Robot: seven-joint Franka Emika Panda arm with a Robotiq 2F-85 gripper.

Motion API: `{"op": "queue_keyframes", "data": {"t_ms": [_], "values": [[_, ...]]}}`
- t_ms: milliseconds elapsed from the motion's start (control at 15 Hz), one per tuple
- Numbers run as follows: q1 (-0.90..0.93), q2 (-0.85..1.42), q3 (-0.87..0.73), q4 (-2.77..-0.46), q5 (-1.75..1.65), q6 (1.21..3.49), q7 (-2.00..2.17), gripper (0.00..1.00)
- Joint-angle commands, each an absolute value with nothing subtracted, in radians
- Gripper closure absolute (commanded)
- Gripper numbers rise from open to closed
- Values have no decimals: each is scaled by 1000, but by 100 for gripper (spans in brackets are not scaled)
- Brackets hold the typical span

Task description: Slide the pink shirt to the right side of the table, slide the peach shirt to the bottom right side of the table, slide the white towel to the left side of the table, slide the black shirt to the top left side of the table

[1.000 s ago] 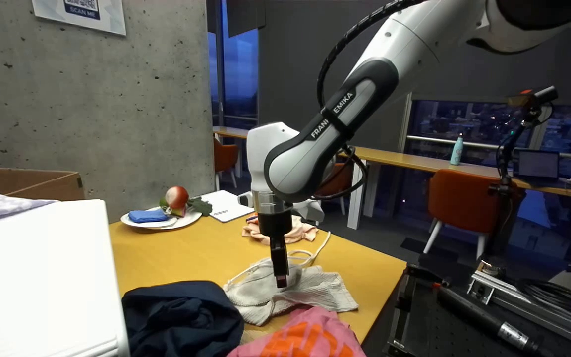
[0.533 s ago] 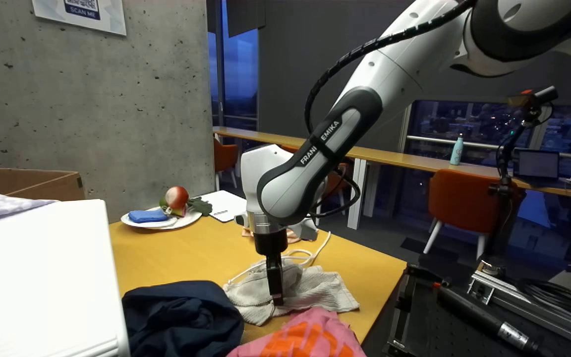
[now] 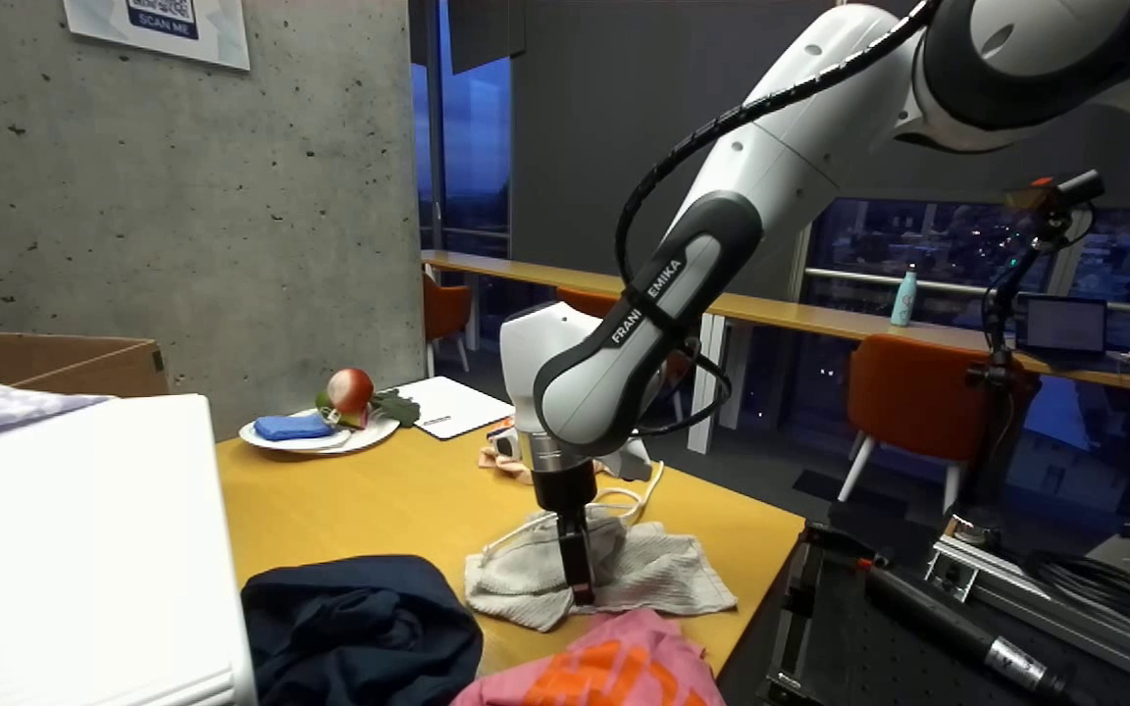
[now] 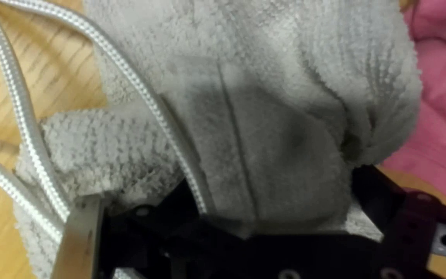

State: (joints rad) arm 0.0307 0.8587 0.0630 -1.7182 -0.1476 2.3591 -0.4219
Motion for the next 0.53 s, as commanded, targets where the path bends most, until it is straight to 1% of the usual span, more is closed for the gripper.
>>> {"op": "queue_keyframes", "data": {"t_ms": [0, 200, 467], "values": [[21, 782, 36, -1847, -198, 2394, -389, 0], [15, 724, -4, -1930, -240, 2400, -368, 0], [16, 708, -65, -1972, -305, 2433, -309, 0]]}}
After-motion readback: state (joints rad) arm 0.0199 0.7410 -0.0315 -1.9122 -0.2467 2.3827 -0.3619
